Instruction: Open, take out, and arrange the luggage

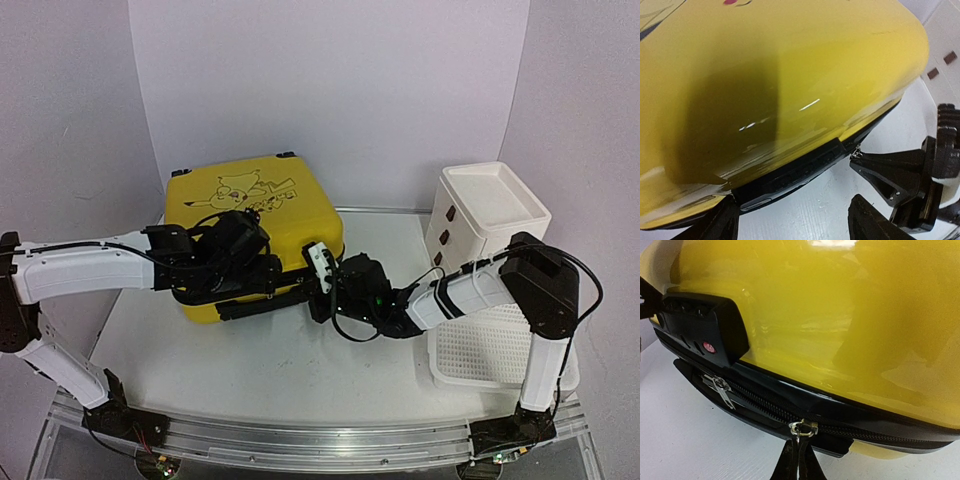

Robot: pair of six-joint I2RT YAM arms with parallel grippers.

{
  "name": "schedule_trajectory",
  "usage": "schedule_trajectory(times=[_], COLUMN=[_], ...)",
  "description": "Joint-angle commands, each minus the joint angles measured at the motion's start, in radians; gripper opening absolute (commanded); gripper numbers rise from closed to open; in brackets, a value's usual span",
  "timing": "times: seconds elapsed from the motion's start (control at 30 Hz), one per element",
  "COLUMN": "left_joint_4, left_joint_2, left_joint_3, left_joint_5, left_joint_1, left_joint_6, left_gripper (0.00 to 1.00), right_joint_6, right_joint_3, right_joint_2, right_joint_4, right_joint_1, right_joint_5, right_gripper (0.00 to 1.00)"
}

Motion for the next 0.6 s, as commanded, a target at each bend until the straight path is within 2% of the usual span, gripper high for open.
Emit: schedule_trajectory(times=[0.0, 0.07, 0.17, 0.23, 0.33, 0.47, 0.57], left_joint_4=[0.05, 0.033, 0.004, 0.004, -0.007, -0.063, -0.071], left_joint_2=[-0.036, -0.023, -0.006, 0.001, 0.033, 0.12, 0.168], left_joint_3=[0.137, 0.18, 0.205, 0.217, 0.282, 0.404, 0.432], left_joint_5=[0.073, 0.101, 0.103, 0.104, 0.192, 0.297, 0.296], left_joint_1=[-0.008, -0.008, -0.008, -0.005, 0.033, 0.091, 0.123], left_joint_6=[0.247, 0.283, 0.283, 0.308, 0.377, 0.44, 0.461], left_gripper=[0.76, 0.75, 0.68, 0.68, 0.71, 0.77, 0.78], right_joint_6=[-0.019, -0.019, -0.017, -0.017, -0.017, -0.003, 0.035], right_joint_3=[-0.012, -0.014, -0.014, -0.014, -0.021, -0.025, -0.037], right_joint_2=[-0.048, -0.049, -0.051, -0.053, -0.058, -0.059, -0.078], right_joint_4=[0.058, 0.059, 0.058, 0.059, 0.058, 0.054, 0.023], right_joint_1=[0.027, 0.027, 0.027, 0.027, 0.027, 0.027, 0.028], right_joint_5=[-0.058, -0.059, -0.064, -0.069, -0.061, 0.016, 0.175], right_gripper=[0.0, 0.0, 0.0, 0.0, 0.0, 0.0, 0.0])
